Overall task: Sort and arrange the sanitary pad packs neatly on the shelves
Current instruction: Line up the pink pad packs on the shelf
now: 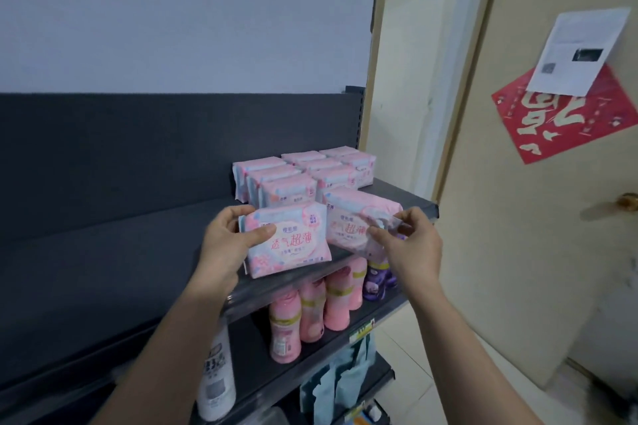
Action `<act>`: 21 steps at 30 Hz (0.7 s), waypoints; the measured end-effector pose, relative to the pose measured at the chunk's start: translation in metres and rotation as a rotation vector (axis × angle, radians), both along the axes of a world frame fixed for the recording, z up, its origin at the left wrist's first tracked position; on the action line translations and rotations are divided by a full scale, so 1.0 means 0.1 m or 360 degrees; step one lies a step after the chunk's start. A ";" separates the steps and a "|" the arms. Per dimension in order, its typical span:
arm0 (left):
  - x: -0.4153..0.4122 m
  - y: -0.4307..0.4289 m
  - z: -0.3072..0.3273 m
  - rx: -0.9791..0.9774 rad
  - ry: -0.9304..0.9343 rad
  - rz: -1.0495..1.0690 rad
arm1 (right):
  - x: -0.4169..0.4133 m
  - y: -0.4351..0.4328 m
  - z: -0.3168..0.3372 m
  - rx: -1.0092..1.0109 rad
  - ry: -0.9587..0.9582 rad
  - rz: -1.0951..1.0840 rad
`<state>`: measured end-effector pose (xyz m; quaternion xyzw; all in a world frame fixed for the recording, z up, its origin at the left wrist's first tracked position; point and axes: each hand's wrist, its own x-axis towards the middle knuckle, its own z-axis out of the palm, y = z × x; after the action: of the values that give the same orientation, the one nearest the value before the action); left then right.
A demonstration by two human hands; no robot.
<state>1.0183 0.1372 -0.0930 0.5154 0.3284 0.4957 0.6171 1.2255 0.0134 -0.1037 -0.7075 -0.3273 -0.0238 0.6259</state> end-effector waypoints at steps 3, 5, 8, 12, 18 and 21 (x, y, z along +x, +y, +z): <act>0.24 0.11 -0.05 0.0038 0.0027 0.0033 | 0.32 0.15 -0.01 -0.0012 0.0023 0.0059; 0.41 0.18 -0.08 0.0081 0.0053 0.0083 | 0.55 0.24 -0.01 -0.0017 0.0013 0.0127; 0.62 0.27 -0.13 0.0134 0.0111 0.0197 | 0.90 0.36 0.02 -0.0044 0.0001 0.0250; 0.85 0.30 -0.22 0.0217 0.0155 0.0351 | 1.36 0.53 0.01 -0.0055 0.0008 0.0432; 1.03 0.33 -0.27 0.0327 0.0256 0.0484 | 1.80 0.76 0.04 -0.0160 -0.0033 0.0567; 1.06 0.36 -0.27 0.0362 0.0364 0.0478 | 1.98 0.91 0.00 -0.0220 0.0029 0.0645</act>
<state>1.1244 0.1737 -0.1195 0.5797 0.4113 0.5543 0.4330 1.4233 0.1048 -0.1035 -0.6686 -0.4581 0.1314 0.5709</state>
